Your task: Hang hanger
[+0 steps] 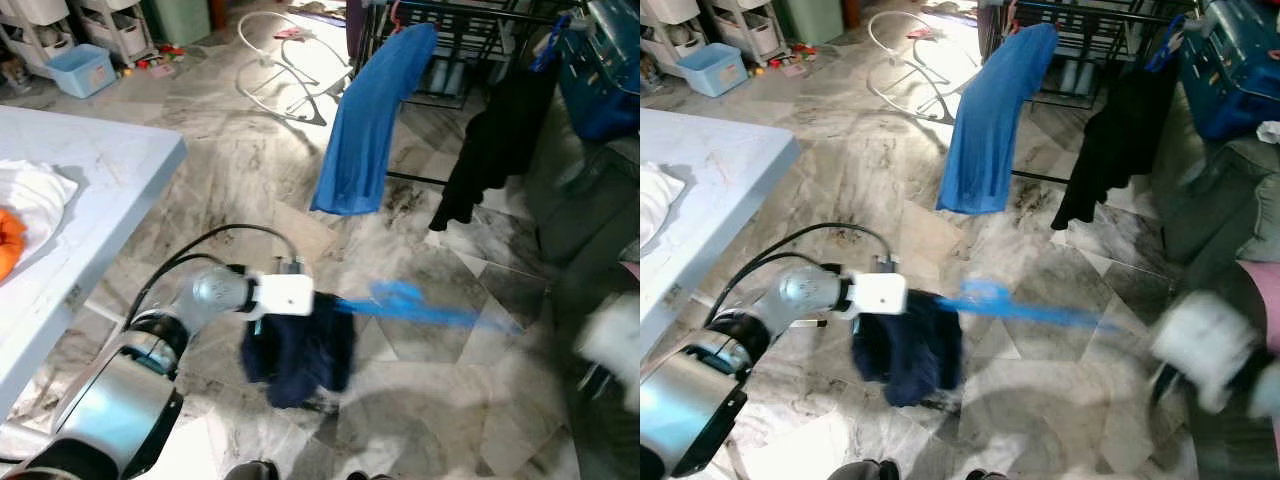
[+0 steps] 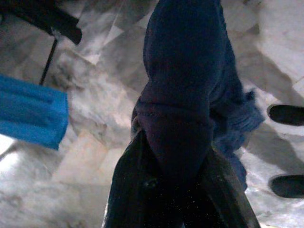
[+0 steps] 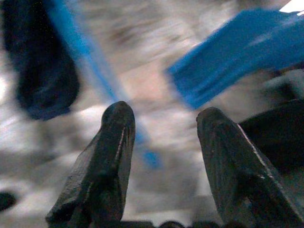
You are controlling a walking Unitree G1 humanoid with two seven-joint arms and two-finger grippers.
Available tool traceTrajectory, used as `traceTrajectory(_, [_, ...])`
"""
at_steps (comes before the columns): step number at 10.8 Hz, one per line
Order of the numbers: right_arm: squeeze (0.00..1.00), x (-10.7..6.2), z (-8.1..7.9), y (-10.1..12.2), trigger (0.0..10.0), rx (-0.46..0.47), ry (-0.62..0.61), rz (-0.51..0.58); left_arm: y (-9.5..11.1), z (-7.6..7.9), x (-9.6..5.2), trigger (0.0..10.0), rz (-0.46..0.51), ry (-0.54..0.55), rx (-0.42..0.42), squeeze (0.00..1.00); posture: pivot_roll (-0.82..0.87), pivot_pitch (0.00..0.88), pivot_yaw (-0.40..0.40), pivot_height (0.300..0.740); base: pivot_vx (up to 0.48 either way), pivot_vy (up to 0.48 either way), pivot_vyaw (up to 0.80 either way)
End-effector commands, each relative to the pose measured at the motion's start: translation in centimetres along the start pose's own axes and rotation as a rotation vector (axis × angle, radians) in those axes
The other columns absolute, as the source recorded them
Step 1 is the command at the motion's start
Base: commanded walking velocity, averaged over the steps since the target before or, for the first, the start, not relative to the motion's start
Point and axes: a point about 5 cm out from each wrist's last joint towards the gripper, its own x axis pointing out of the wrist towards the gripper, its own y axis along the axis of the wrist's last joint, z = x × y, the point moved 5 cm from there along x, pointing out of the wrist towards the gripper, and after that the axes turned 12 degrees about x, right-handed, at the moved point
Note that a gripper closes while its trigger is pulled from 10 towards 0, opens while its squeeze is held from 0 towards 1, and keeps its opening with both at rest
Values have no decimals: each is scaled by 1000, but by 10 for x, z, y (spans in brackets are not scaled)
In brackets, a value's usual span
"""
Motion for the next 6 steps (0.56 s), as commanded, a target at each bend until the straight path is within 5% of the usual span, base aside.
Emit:
traceTrajectory(1, [1000,-4,8,11,10000,-3,-55,54,-3,0,-1,0,-12,15,-7,0,76,135,-44,740,0,0,0])
traceTrajectory(4, [1000,-5,17,19,10000,-34,-262,134,-16,-12,-5,0,-98,117,-37,0,68,141,-42,740,0,0,0])
traceTrajectory(6, [1000,-1,19,13,10000,56,-412,188,-13,-36,-8,0,-73,276,-170,0,69,146,-41,740,0,0,0])
